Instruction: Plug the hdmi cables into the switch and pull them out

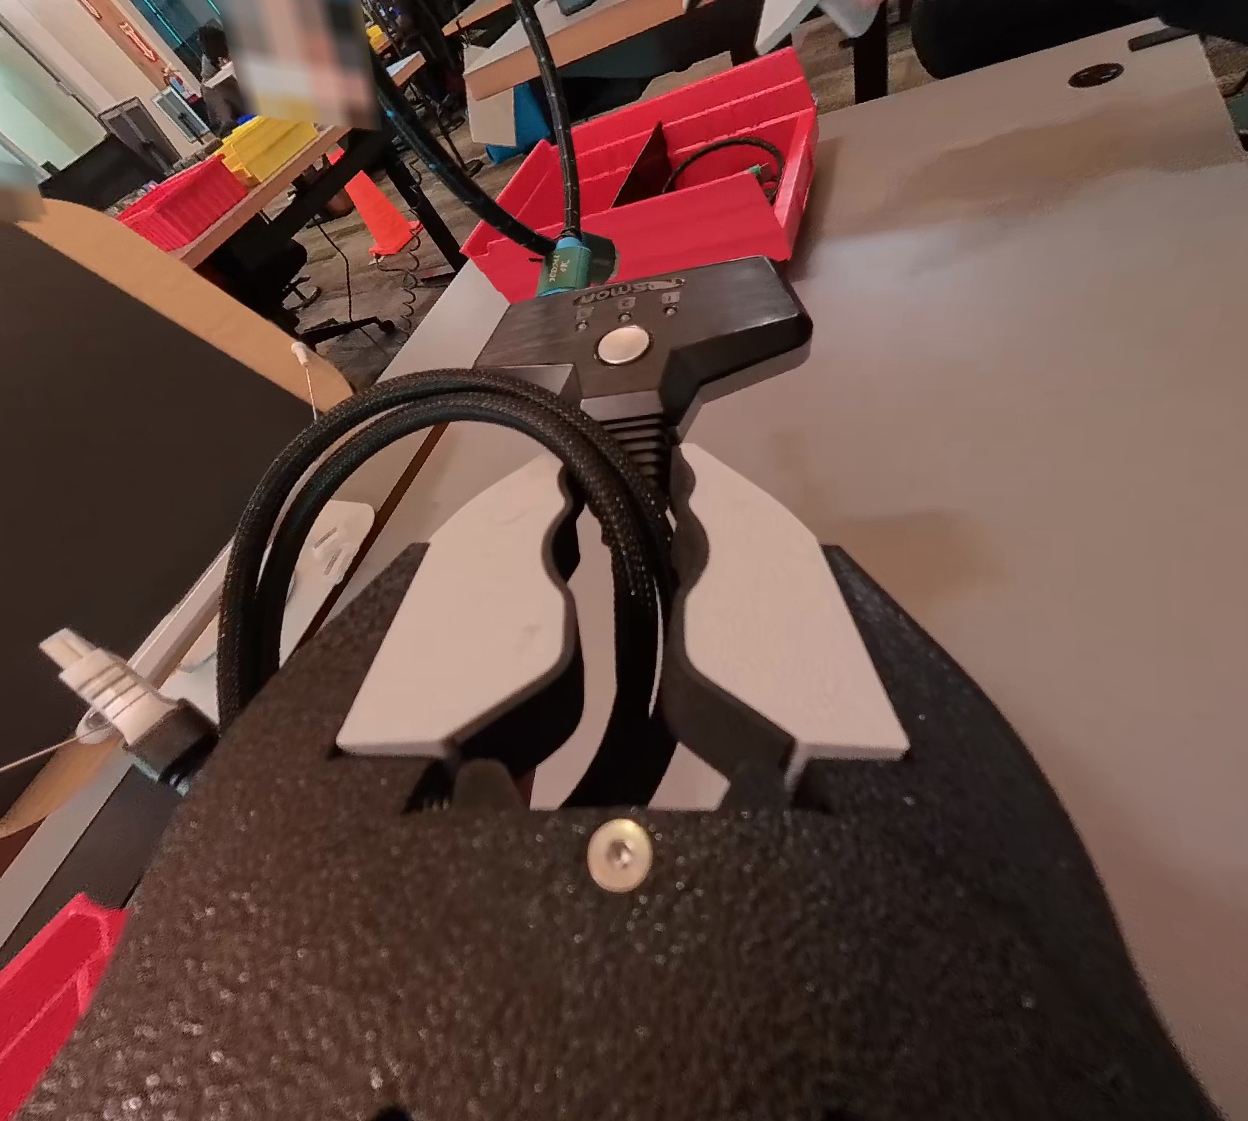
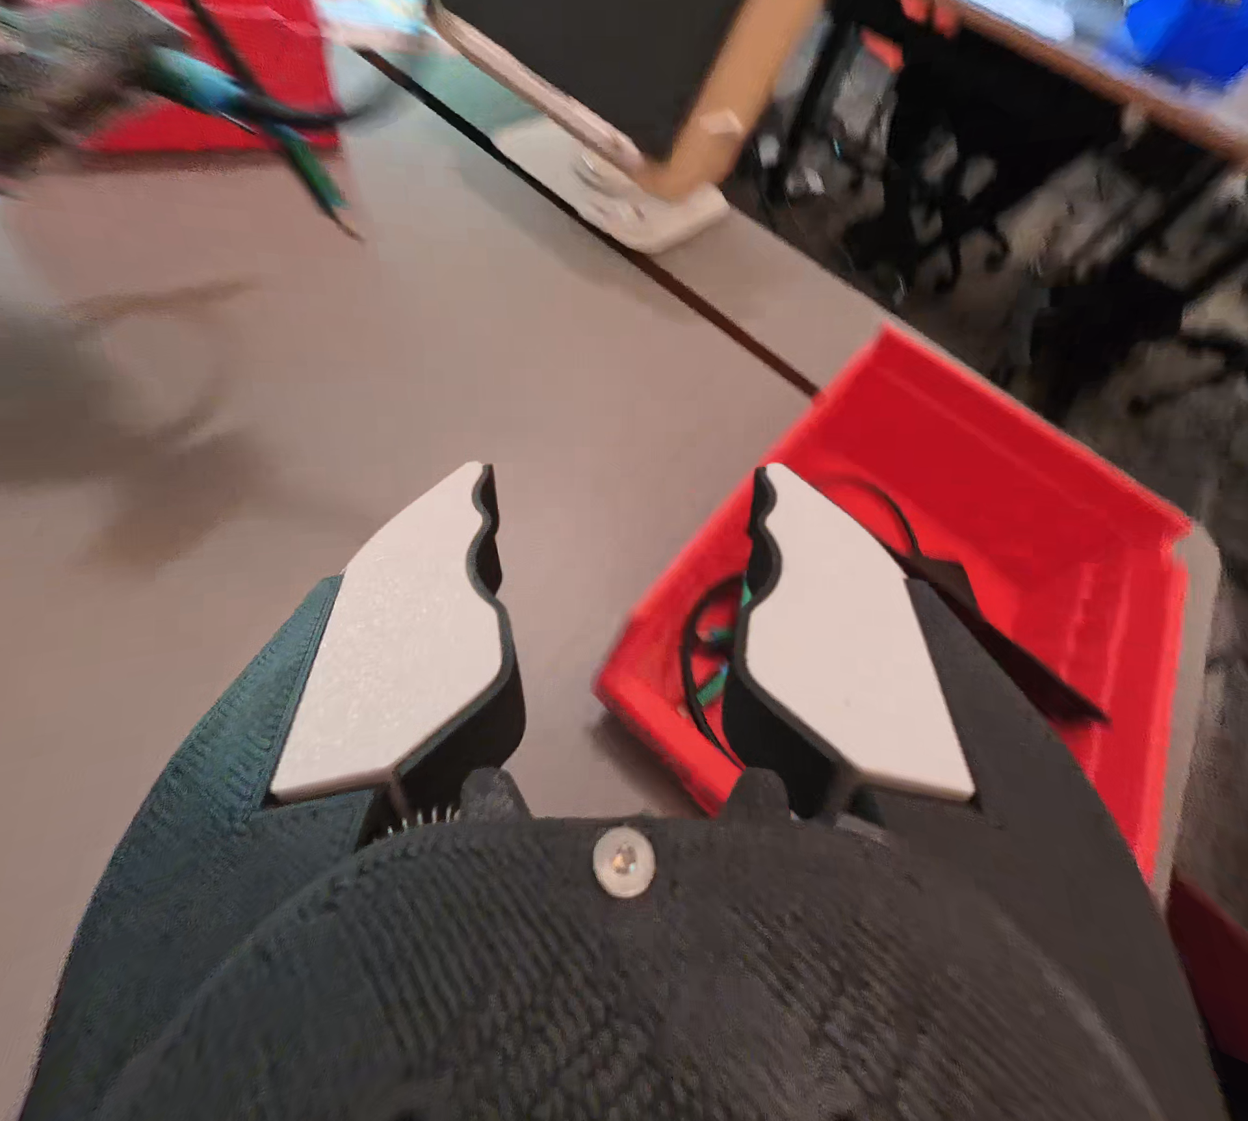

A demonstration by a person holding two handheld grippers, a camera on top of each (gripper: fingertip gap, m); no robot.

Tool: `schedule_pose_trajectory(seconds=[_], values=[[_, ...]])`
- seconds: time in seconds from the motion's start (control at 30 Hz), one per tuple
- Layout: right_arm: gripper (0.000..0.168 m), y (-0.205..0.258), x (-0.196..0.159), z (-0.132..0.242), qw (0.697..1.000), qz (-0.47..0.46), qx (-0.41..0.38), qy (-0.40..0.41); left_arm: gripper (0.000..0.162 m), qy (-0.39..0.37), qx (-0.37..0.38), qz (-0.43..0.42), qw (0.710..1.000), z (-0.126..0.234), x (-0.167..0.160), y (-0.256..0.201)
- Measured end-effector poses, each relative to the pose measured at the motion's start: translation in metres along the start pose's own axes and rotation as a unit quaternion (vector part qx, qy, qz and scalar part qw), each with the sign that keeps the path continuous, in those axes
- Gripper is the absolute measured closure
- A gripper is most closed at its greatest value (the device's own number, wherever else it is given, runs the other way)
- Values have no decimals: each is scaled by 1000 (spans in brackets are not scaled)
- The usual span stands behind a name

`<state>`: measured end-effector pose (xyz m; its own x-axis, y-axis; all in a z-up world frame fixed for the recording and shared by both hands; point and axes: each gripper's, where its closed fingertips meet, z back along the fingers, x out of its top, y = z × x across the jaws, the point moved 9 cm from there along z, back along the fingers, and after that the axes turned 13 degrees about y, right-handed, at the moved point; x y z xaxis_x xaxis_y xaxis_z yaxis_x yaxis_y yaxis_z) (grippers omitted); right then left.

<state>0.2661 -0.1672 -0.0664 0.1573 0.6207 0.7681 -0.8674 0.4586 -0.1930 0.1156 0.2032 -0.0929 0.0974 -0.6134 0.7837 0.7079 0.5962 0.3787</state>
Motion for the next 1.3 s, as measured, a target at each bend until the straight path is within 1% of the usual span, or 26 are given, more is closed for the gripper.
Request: schedule_pose_trajectory(seconds=[0.07,0.1,0.17,0.2,0.23,0.27,0.3,0.37,0.43,0.53,0.7,0.8,0.9,1.03,1.1,1.13,1.17,1.2,1.3], values=[[104,37,23,7,996,70,23,-48,139,0,-4,-3,1000,-1,2,-2],[114,54,33,10,992,105,22,-70,139,0,-6,-6,1000,-2,3,-3],[145,85,49,11,978,188,18,-93,139,2,-8,-17,1000,-4,6,-6],[152,97,55,11,970,222,10,-98,139,2,-12,-22,1000,-5,6,-7],[147,105,61,9,967,238,-1,-91,139,2,-15,-27,1000,-6,7,-9],[137,111,65,4,966,247,-6,-74,139,2,-18,-32,999,-7,8,-10],[132,116,69,-1,964,261,-4,-58,139,2,-22,-36,999,-7,9,-12],[129,124,73,-12,955,291,0,-49,139,4,-24,-44,999,-9,10,-13],[129,128,76,-23,952,303,4,-36,139,7,-27,-51,998,-11,10,-15],[131,127,78,-38,948,319,-9,-15,139,8,-39,-64,997,-14,9,-18],[139,124,74,-59,944,329,4,31,139,0,-51,-81,995,-17,10,-21],[142,125,72,-64,941,335,6,38,139,10,-52,-91,994,-19,8,-22],[151,126,68,-68,940,336,27,45,139,15,-51,-97,994,-20,7,-22],[147,124,66,-70,939,340,38,44,139,19,-52,-107,993,-20,6,-24],[143,123,63,-71,933,353,37,59,139,14,-59,-112,992,-20,7,-25],[144,123,61,-71,928,363,41,69,139,11,-64,-114,991,-20,7,-26],[151,124,60,-71,925,370,47,73,139,10,-68,-116,991,-20,7,-27],[153,125,59,-71,924,371,53,74,139,11,-68,-119,991,-20,7,-27],[154,125,58,-69,926,367,60,68,139,11,-72,-119,990,-20,7,-27]])
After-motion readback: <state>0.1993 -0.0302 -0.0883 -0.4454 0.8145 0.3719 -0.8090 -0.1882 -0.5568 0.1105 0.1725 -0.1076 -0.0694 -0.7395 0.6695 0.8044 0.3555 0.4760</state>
